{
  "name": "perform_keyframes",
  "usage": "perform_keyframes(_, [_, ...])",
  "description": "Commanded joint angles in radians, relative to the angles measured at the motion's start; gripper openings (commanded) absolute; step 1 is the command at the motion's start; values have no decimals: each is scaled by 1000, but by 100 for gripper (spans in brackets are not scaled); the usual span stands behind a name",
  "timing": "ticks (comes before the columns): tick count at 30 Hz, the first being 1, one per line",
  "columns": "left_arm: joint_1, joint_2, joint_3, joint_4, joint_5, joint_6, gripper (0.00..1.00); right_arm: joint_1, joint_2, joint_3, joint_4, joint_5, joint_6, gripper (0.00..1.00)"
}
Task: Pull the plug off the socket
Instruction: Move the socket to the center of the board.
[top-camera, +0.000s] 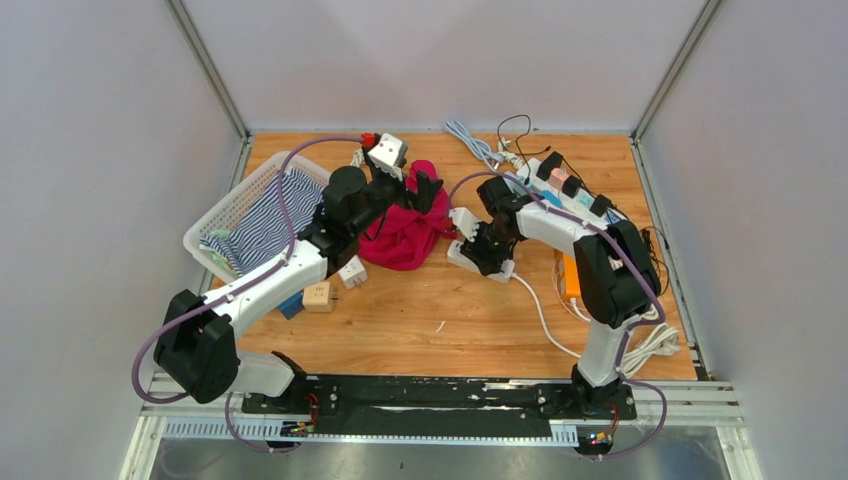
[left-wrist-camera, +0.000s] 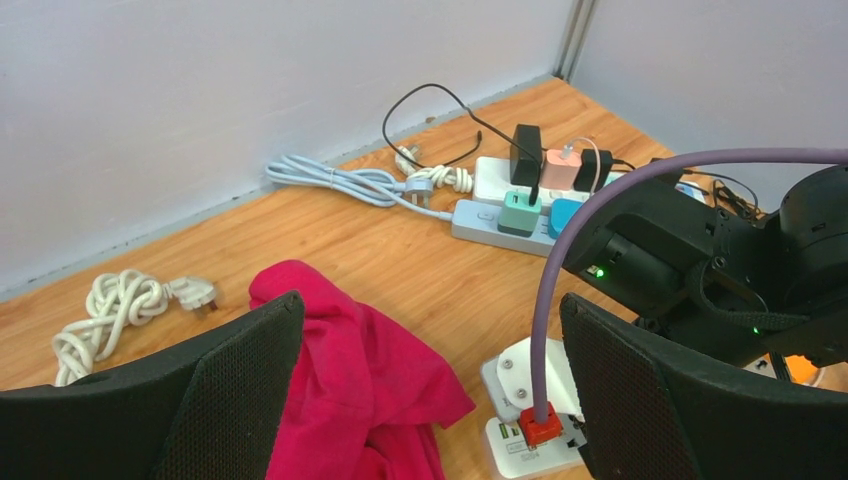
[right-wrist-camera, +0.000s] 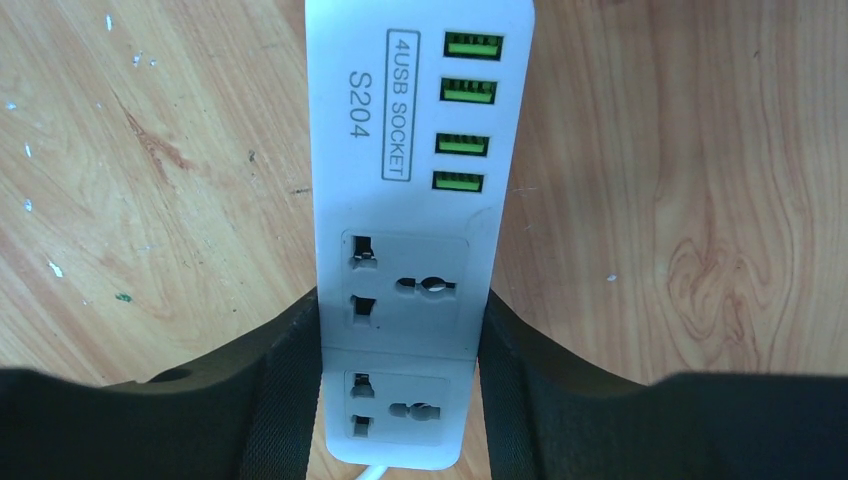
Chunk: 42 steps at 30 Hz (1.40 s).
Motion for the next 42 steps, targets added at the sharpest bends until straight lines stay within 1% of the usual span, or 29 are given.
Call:
perform_keyframes(1, [2, 2, -15, 14, 0, 9, 100, 17, 23, 27, -49, 13, -9, 48])
perform_keyframes(4, [3, 4, -13, 14, 3, 9, 100, 17, 24, 33, -59, 11, -12, 43])
perform_keyframes(9, [3, 6, -13, 14, 2, 9, 100, 18, 19, 38, -83, 10, -22, 25])
perform_keyframes(13, [2, 4, -15, 14, 4, 10, 100, 7, 2, 31, -123, 5, -59, 15])
perform_keyframes(17, [3, 0, -19, 14, 0, 15, 100, -40, -31, 2, -185, -9, -159, 9])
perform_keyframes(20, [3, -8, -25, 14, 2, 18, 100, -111, -70, -47, -199, -19, -186, 1])
perform_keyframes(25, [3, -20, -33, 14, -2, 22, 100, -258, -131, -100, -222, -59, -178, 0])
perform_keyframes(31, [3, -30, -39, 14, 6, 20, 100, -423, -203, -161, -219, -54, -169, 0])
perform_keyframes(36, [2, -40, -45, 14, 9, 21, 100, -570, -219, -193, -216, -8, -155, 0])
perform_keyframes(42, [3, -48, -49, 14, 13, 21, 100, -675, -250, -235, -185, 74, -137, 1])
